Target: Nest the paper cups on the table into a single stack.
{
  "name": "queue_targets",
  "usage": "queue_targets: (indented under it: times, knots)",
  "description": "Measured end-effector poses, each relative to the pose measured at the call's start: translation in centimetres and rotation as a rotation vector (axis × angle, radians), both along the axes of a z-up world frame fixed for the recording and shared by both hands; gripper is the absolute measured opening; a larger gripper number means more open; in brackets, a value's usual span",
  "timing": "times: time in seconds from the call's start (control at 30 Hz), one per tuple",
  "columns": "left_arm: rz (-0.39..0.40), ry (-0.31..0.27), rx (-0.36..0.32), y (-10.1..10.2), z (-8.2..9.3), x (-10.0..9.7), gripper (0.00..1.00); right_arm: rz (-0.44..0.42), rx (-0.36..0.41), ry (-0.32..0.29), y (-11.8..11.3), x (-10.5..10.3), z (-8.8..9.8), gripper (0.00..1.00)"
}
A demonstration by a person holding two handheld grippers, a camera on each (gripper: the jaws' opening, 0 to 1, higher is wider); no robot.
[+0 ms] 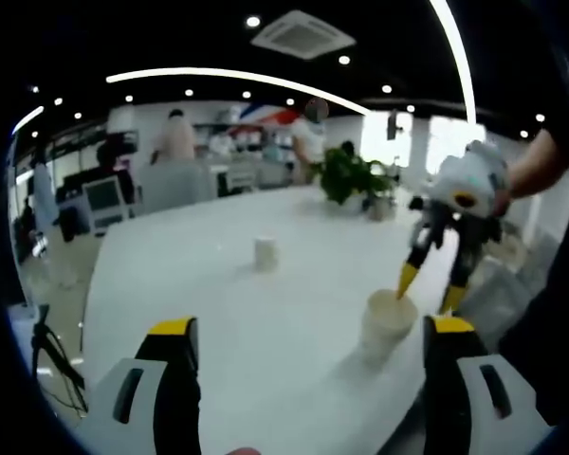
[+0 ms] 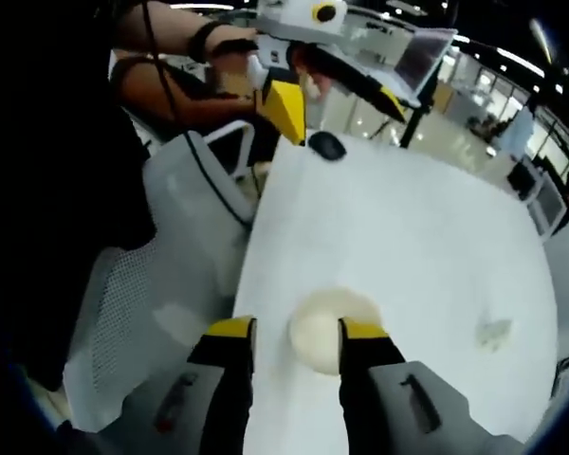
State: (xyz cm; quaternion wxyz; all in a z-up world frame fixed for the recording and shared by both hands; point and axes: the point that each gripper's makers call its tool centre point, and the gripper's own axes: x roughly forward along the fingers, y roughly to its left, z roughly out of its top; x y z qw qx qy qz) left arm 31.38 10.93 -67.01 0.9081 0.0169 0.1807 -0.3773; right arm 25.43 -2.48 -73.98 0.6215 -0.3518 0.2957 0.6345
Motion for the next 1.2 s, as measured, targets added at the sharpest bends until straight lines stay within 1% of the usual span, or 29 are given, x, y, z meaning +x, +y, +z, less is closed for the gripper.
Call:
queue_targets:
  times: [0.1, 0.2, 0.3, 0.37, 0.47, 0.53, 0.6, 0.77, 0.87, 0.97, 1.1, 1.2]
  knots:
    - [0.003, -0.004, 0.007, 0.0, 0.0, 0.1, 0.97, -0.056, 0.045, 0.016, -0.1, 0.2, 0.2, 0.36]
    - [-0.008, -0.002, 0.024, -0.1, -0.3, -0.1, 0.97, -0.09, 0.062, 0.022, -0.3, 0.2, 0.3, 0.4]
    - [-0.021, -0.007, 0.041, -0.2, -0.2, -0.2, 0.97, -0.138, 0.107, 0.012, -0.5, 0.4, 0.8, 0.42]
    - [-0.02, -0.006, 0.034, -0.3, 0.0, -0.2, 0.97, -0.173, 0.136, 0.016, -0.6, 0.5, 1.0, 0.43]
    - [-0.003, -0.003, 0.006, -0.2, 0.3, 0.1, 0.97, -0.252, 0.199, 0.006, -0.9, 1.0, 1.7, 0.46]
    - [0.005, -0.004, -0.004, -0.1, 0.6, 0.2, 0.97, -0.3, 0.24, 0.012, -1.1, 1.4, 2.1, 0.48]
    - [0.0, -0.006, 0.003, -0.1, 0.5, 0.2, 0.97, -0.353, 0.269, 0.02, -1.5, 1.7, 2.2, 0.5]
    - [-0.013, 0.0, 0.019, -0.1, 0.3, -0.1, 0.96, -0.426, 0.319, 0.027, -2.1, 2.3, 2.6, 0.54]
    - [-0.02, 0.001, 0.022, -0.3, 0.3, -0.2, 0.96, -0.492, 0.355, 0.027, -2.7, 2.8, 2.9, 0.56]
    - [-0.028, -0.002, 0.03, -0.5, 0.3, -0.4, 0.96, -0.554, 0.399, 0.04, -3.3, 3.2, 3.2, 0.59]
    - [-0.032, 0.001, 0.034, -0.6, 0.1, -0.5, 0.96, -0.598, 0.419, 0.028, -4.1, 3.4, 3.4, 0.65]
    - [-0.036, -0.001, 0.042, -0.8, 0.0, -0.6, 0.96, -0.628, 0.443, 0.028, -4.8, 3.5, 3.5, 0.67]
